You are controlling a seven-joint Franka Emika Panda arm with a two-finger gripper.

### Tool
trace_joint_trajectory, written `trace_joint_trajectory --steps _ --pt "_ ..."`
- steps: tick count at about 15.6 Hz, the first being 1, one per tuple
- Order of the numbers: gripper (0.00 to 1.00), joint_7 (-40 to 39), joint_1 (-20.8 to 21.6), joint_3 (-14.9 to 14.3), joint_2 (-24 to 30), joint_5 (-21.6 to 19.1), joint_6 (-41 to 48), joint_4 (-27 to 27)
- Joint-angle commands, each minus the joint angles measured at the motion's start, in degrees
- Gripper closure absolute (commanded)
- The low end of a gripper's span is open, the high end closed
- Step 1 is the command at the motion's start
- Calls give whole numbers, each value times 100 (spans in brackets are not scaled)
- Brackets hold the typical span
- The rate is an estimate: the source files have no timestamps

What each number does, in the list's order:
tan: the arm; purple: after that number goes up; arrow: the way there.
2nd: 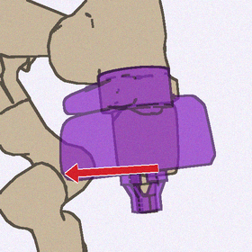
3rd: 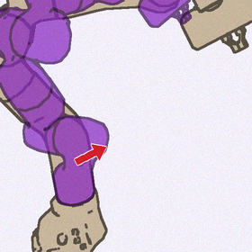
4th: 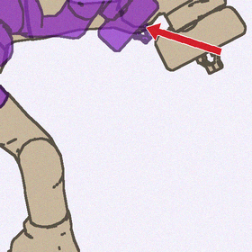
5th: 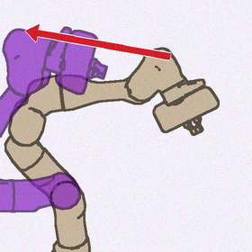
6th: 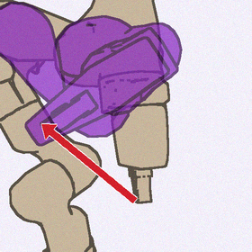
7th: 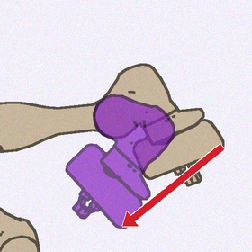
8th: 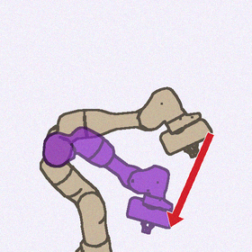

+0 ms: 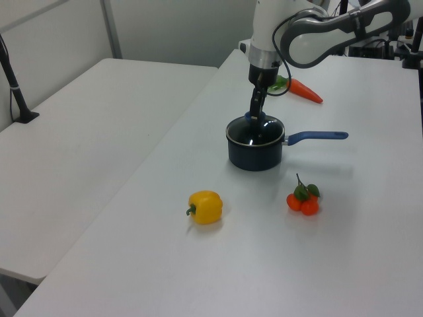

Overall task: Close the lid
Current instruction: 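Carry the lifted lid over the saucepan and lower it onto the rim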

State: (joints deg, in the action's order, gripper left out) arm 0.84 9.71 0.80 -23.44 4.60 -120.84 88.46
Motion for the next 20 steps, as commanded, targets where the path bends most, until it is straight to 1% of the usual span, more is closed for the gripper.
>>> trace_joint_trajectory --steps 1,12,15,16,17,18,20 --pt "61 198 58 -36 279 277 -80 408" --pt "61 338 58 -36 226 296 -362 391" --pt "58 347 66 -36 252 296 -283 400" --pt "43 347 66 -36 261 296 -265 417" --pt "17 391 66 -36 261 287 -265 417" --pt "0 548 66 -36 261 287 -282 435" --pt "0 777 66 -36 252 296 -309 409"
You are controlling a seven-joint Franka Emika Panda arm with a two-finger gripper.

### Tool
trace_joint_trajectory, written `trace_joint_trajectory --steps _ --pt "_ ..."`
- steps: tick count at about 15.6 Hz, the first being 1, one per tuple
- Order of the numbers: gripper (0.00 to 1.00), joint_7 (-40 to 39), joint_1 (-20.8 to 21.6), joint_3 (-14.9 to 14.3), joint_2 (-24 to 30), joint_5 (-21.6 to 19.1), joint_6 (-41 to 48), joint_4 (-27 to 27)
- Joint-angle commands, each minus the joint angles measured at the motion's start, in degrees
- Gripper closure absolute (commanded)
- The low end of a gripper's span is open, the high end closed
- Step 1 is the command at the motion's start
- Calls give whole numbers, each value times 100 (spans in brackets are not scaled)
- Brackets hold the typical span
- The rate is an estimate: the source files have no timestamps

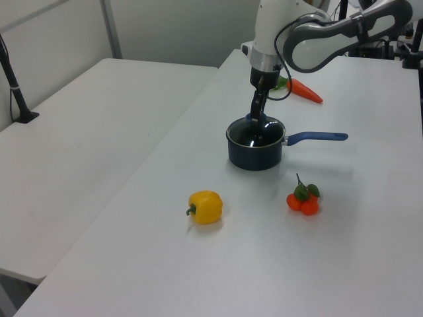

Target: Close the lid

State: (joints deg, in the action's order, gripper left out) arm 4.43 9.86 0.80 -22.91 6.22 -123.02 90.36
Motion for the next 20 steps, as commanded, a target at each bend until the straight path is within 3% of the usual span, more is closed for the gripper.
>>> trace_joint_trajectory --steps 1,4,13,20 --pt "0 427 51 -36 234 134 -73 210" --pt "0 436 51 -36 480 125 180 228" --pt "0 419 -89 -36 1657 37 2351 263" --pt "0 322 -449 -89 2177 11 2853 342"
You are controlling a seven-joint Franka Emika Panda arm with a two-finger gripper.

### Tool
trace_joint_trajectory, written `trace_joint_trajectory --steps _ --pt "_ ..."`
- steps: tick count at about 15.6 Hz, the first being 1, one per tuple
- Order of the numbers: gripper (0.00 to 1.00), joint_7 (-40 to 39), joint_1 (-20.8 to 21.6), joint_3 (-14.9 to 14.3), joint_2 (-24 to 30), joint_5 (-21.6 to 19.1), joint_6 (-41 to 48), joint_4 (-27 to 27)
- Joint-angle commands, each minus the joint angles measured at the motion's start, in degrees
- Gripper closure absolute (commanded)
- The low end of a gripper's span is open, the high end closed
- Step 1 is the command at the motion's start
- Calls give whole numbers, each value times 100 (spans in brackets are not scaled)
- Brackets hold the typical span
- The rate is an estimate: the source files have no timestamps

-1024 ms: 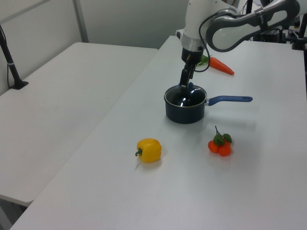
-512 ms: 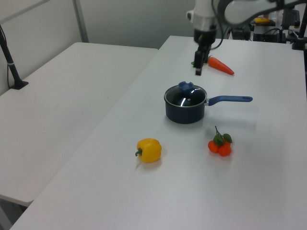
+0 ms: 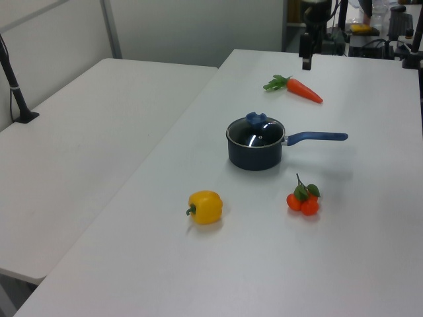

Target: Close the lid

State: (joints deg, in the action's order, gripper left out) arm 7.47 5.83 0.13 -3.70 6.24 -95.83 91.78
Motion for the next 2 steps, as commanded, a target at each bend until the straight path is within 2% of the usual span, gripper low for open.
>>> trace_joint_trajectory --steps 1,2 --pt "0 27 -47 -22 273 0 152 208" --pt "0 27 -56 -22 273 0 161 200"
